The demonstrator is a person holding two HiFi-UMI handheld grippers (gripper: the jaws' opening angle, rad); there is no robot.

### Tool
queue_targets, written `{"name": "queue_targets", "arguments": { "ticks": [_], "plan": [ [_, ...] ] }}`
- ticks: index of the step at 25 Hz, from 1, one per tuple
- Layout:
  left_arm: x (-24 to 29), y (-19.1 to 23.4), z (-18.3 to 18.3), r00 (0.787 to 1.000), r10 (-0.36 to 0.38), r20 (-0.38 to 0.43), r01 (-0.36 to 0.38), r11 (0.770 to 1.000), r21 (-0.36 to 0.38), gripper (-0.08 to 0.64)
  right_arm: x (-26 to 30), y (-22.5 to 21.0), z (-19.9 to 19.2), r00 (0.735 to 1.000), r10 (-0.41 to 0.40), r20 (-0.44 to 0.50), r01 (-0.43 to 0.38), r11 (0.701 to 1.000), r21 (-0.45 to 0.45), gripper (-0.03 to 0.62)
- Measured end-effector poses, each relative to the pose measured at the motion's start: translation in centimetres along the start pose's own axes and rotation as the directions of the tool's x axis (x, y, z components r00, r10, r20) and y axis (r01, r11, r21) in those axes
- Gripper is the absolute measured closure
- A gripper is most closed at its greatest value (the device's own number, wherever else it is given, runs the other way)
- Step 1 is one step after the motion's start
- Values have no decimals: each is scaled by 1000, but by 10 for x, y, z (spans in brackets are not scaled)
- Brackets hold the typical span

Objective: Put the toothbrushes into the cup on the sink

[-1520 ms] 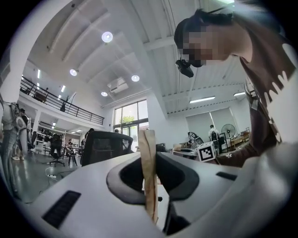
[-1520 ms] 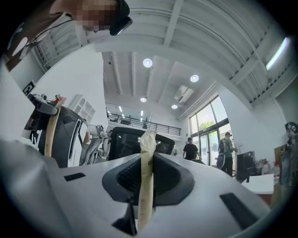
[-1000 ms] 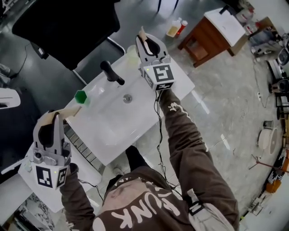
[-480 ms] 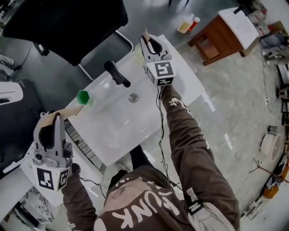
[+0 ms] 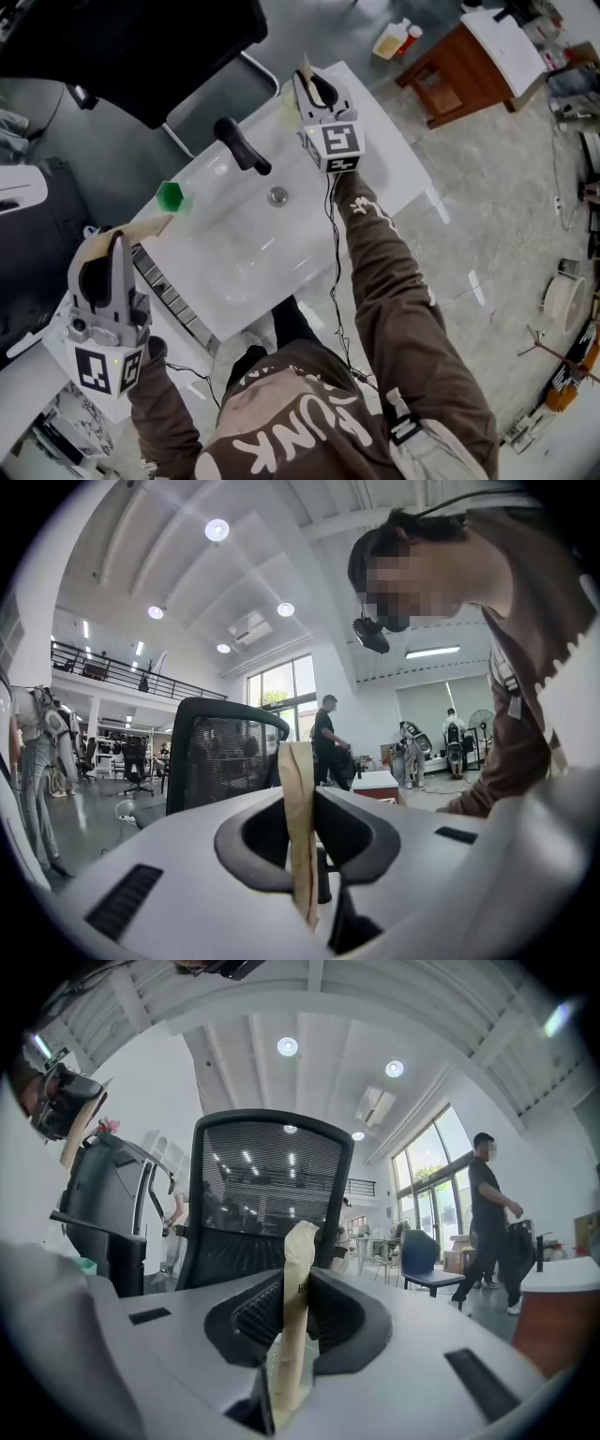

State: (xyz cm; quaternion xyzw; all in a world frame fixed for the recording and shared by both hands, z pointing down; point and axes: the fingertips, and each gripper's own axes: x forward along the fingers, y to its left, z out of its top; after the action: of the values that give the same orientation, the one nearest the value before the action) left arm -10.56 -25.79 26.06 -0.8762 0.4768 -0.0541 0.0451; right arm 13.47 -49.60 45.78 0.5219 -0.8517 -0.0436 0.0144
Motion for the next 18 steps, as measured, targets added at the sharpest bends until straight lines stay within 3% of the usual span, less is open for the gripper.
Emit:
{"name": "queue_targets", "arguments": {
  "ticks": [5,8,18],
  "plan": [
    [0,-1,0,1000,-3,-2,3,1000,1,500,0,0,4,1000,8,10,-8,1000,-1,510],
    [1,-1,-1,1000,-3,-2,3,1000,2,500,-2,0,10,999,16,39,-17,1000,15,418],
    [5,11,3,1000,5,29,-6,1000,28,500,-19,8,42,994,59,93,-58,998,-11,299]
  ]
}}
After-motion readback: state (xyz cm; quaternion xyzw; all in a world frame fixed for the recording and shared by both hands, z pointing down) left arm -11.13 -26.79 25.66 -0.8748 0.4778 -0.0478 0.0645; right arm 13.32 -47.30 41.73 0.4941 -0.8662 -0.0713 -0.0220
